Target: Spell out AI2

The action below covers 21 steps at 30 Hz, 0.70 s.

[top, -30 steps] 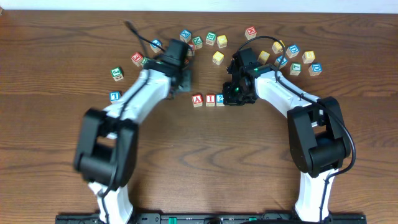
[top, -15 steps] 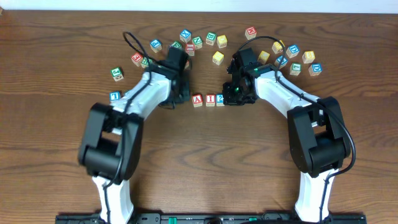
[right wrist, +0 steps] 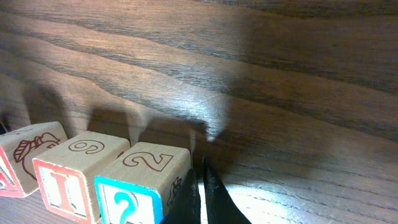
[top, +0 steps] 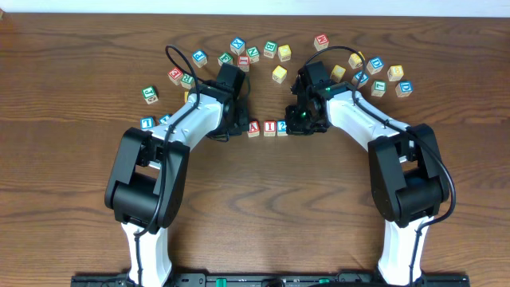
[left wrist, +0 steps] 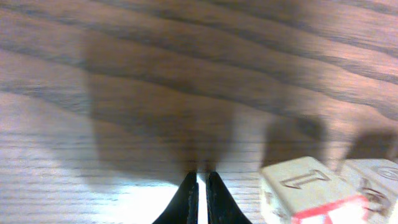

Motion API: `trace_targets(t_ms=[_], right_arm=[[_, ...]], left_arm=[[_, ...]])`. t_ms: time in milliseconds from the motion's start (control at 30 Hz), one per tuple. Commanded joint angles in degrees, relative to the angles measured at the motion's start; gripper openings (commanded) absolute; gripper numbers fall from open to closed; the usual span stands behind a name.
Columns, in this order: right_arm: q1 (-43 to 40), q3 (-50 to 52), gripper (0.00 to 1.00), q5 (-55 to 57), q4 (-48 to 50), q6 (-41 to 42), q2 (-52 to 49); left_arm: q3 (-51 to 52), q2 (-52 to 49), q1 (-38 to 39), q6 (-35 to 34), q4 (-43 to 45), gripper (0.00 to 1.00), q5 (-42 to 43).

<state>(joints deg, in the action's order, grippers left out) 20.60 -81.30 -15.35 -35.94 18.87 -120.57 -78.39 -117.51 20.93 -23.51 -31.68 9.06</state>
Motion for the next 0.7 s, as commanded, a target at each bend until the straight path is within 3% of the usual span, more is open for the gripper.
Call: trace_targets(t_ms=[0, 667], right_arm=[[0.50, 1.22, 0.01, 2.36, -0.15, 0.42, -0.55], [0.50, 1.22, 0.01, 2.36, -0.11, 0.42, -0.55]], left_arm=[[0.28, -0.50, 0.48, 2.78, 0.83, 0.07, 2.75], [0.28, -0.50, 2.95, 5.92, 3.93, 0.07, 6.34]])
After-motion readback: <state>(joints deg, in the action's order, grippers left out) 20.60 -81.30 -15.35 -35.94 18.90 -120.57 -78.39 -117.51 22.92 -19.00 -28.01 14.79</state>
